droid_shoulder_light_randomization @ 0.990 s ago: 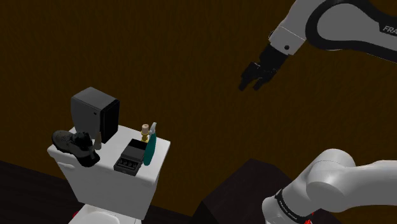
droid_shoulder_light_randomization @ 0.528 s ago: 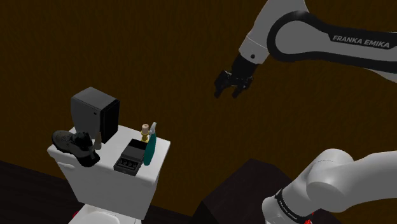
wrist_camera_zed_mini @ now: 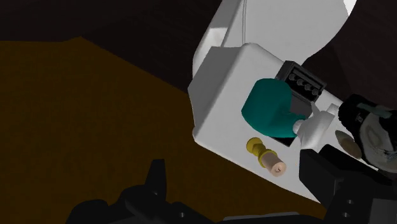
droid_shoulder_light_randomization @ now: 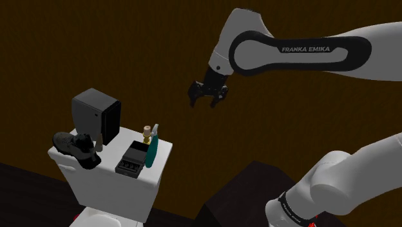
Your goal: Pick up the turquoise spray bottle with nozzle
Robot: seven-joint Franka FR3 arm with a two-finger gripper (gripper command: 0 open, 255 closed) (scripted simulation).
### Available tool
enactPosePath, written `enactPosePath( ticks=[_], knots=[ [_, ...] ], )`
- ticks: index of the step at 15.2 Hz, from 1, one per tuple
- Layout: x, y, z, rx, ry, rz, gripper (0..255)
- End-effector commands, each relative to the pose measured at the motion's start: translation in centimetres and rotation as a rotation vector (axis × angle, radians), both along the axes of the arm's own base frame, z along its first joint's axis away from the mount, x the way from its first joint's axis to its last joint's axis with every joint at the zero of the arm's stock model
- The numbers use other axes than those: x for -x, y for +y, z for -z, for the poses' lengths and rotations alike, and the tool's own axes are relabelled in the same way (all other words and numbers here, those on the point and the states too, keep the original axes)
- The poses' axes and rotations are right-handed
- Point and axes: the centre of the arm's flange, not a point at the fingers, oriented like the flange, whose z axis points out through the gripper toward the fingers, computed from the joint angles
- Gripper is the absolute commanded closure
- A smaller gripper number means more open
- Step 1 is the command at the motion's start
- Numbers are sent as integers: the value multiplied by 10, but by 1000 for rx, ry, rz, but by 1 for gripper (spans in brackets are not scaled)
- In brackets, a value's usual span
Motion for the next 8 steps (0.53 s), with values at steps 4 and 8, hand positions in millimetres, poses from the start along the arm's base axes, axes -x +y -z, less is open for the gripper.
enactPosePath(
  ticks=[4,8],
  knots=[
    [-40,42,40,-12,32,56,0],
    [-73,71,71,-21,57,100,0]
  ],
)
